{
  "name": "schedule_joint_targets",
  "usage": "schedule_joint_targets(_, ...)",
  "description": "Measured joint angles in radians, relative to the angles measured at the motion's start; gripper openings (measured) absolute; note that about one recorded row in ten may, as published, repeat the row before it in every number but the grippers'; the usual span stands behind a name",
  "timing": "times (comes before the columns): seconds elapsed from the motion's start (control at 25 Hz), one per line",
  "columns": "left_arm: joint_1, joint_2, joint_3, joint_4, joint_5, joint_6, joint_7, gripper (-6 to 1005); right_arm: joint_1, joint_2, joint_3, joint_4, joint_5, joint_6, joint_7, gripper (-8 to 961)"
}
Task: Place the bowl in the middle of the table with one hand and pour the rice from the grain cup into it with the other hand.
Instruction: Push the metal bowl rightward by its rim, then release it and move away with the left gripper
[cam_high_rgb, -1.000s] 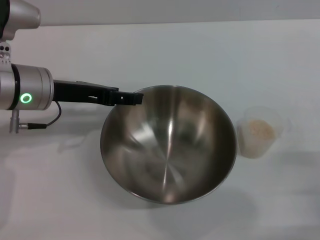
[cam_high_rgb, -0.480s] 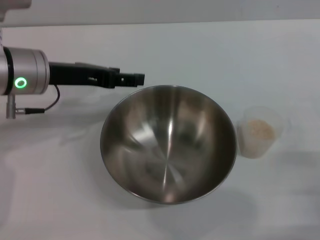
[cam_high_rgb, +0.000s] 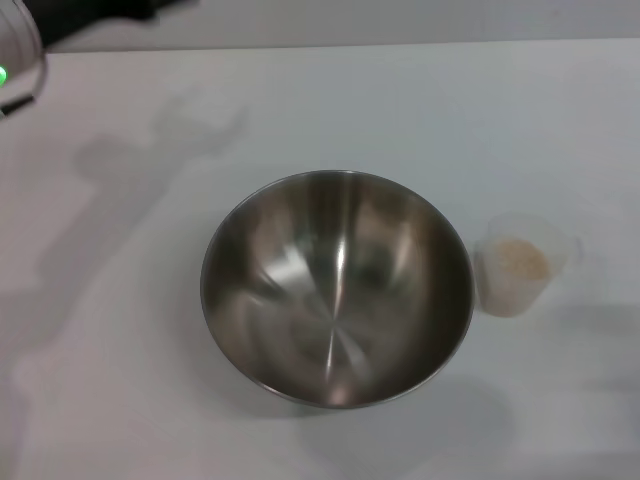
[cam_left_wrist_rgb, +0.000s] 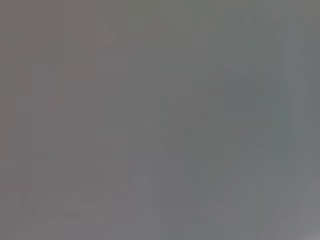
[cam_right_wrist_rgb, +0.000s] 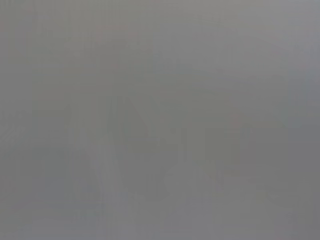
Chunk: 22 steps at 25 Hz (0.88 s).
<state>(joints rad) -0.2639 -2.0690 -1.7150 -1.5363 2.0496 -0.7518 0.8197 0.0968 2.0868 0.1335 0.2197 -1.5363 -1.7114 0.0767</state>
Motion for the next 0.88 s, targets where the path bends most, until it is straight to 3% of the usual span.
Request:
schedule_joint_targets(0.04, 0.052, 0.0, 0.065, -0.034, 0.001, 0.177, 0.046, 805, -0.001, 0.0, 0.0, 0.0, 0.001, 0.0, 0.0, 771)
schedule_joint_targets(0.08, 0.168, 0.003, 0.255, -0.062, 0.004, 0.633, 0.145, 805, -0.002, 0.001, 0.0, 0.0, 0.002, 0.0, 0.0, 771)
schedule_joint_targets(0.2, 0.189, 0.003, 0.298, -0.059, 0.006, 0.747, 0.167, 807, -0.003, 0.001, 0.0, 0.001, 0.003, -0.002, 0.0, 772)
schedule_joint_targets(0.24, 0.21, 0.004, 0.349, -0.046, 0.019, 0.872, 0.183, 807, -0.004, 0.001, 0.0, 0.001, 0.004, -0.003, 0.0, 772)
schedule_joint_targets(0.28, 0.238, 0.006, 0.442, 0.005, 0.079, 1.123, 0.185, 808, -0.006, 0.001, 0.0, 0.001, 0.005, -0.009, 0.0, 772)
schedule_joint_targets(0.44, 0.253, 0.007, 0.489, 0.046, 0.131, 1.247, 0.152, 810, -0.01, 0.001, 0.0, 0.0, 0.005, -0.019, 0.0, 772)
schedule_joint_targets(0.48, 0.274, 0.007, 0.536, 0.178, 0.272, 1.458, -0.055, 810, -0.015, 0.001, 0.0, -0.002, 0.004, -0.025, 0.0, 773)
schedule_joint_targets(0.6, 0.276, 0.007, 0.542, 0.212, 0.298, 1.503, -0.107, 811, -0.019, 0.0, 0.0, -0.004, 0.001, -0.03, 0.0, 773)
schedule_joint_targets(0.64, 0.27, 0.005, 0.552, 0.348, 0.385, 1.682, -0.269, 810, -0.022, 0.0, 0.0, -0.004, 0.001, -0.032, 0.0, 773)
schedule_joint_targets(0.68, 0.264, 0.005, 0.553, 0.412, 0.416, 1.754, -0.337, 810, -0.029, 0.0, -0.001, -0.005, 0.0, -0.042, 0.0, 773)
schedule_joint_targets(0.88, 0.233, 0.004, 0.554, 0.611, 0.474, 1.901, -0.482, 808, -0.046, 0.0, -0.039, -0.011, -0.002, -0.079, -0.001, 773)
